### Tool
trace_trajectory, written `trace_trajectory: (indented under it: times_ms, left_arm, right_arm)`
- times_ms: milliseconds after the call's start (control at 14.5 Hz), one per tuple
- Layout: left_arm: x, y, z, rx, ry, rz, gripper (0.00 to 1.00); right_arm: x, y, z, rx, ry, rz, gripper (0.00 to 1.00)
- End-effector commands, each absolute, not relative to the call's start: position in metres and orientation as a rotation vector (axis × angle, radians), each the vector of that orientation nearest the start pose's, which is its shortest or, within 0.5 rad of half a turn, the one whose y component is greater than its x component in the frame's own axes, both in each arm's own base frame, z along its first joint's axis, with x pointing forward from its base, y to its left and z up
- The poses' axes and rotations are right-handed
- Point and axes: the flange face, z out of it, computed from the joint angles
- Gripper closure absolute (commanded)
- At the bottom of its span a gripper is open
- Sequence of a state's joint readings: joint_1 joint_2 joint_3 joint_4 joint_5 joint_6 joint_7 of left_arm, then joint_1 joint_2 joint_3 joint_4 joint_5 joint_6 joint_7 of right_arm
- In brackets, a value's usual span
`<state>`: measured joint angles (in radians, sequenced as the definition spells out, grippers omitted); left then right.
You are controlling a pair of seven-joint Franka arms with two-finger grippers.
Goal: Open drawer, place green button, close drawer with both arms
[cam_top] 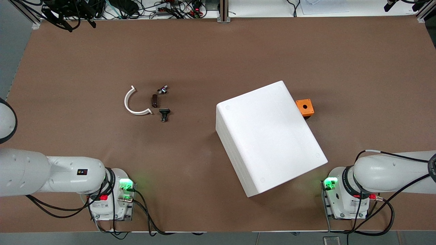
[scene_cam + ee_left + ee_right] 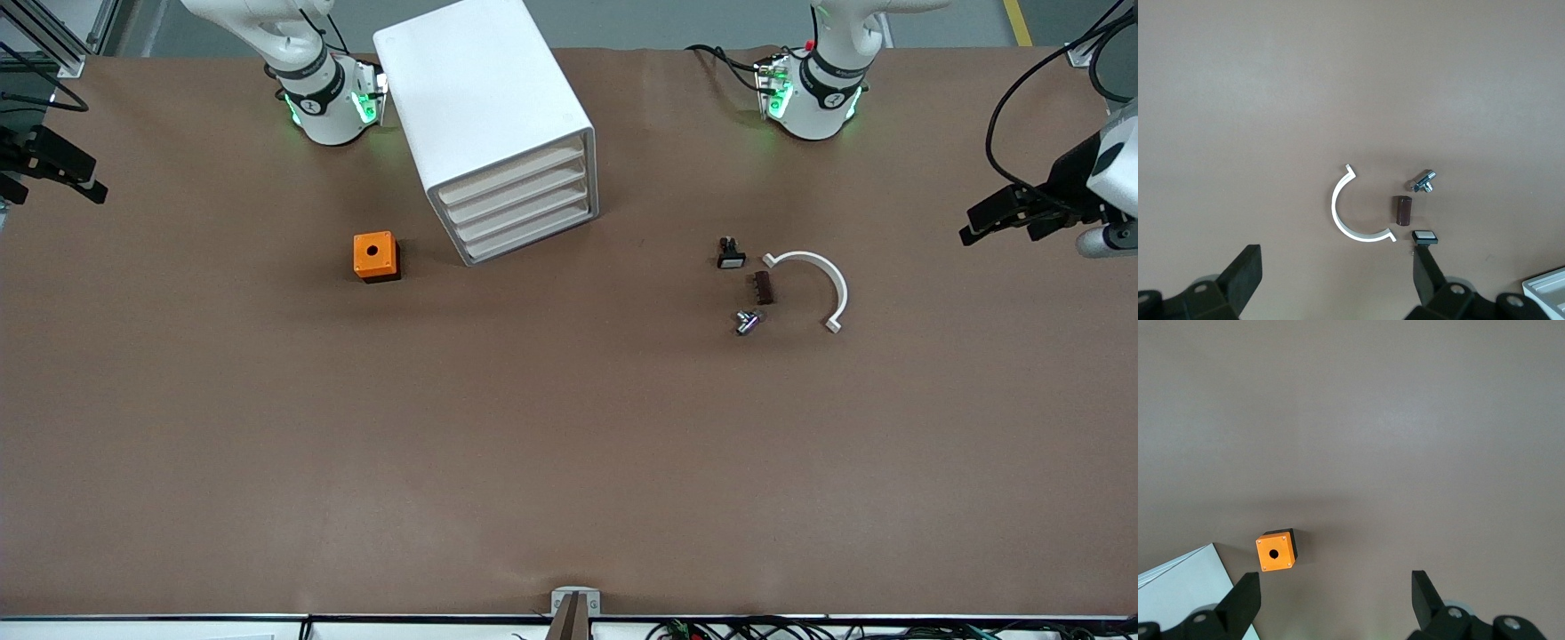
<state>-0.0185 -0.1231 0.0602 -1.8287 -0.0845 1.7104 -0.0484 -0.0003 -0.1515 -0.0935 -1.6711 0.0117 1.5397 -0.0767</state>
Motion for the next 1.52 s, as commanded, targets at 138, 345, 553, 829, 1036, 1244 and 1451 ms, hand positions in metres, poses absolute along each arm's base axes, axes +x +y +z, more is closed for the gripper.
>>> trace_trajectory:
  times_ms: [138,345,553,829,1036,1244,1451]
  left_arm:
    - [0.517,0.009,0.619,-3.201,-0.118,0.011,0.0]
    - [0.519,-0.004,0.629,-3.13,-0.05,0.0,0.0]
    - [0.519,-0.004,0.645,-3.122,-0.034,-0.049,0.0]
    - [0.52,-0.007,0.642,-3.123,-0.029,-0.032,0.0]
    - [0.518,-0.006,0.64,-3.124,-0.027,-0.003,0.0]
    - [0.519,-0.007,0.64,-3.143,-0.034,-0.002,0.0]
    - [0.522,-0.006,0.637,-3.141,-0.034,0.007,0.0]
  right_arm:
    - [0.491,-0.051,0.654,-3.116,0.01,-0.081,0.0]
    - [0.488,-0.051,0.653,-3.115,0.01,-0.096,0.0]
    - [0.489,-0.05,0.653,-3.116,0.007,-0.098,0.0]
    - [0.489,-0.049,0.654,-3.116,0.003,-0.091,0.0]
    - [0.489,-0.049,0.654,-3.116,0.005,-0.086,0.0]
    - [0.489,-0.048,0.654,-3.116,0.003,-0.082,0.0]
    - [0.487,-0.048,0.659,-3.116,0.005,-0.074,0.0]
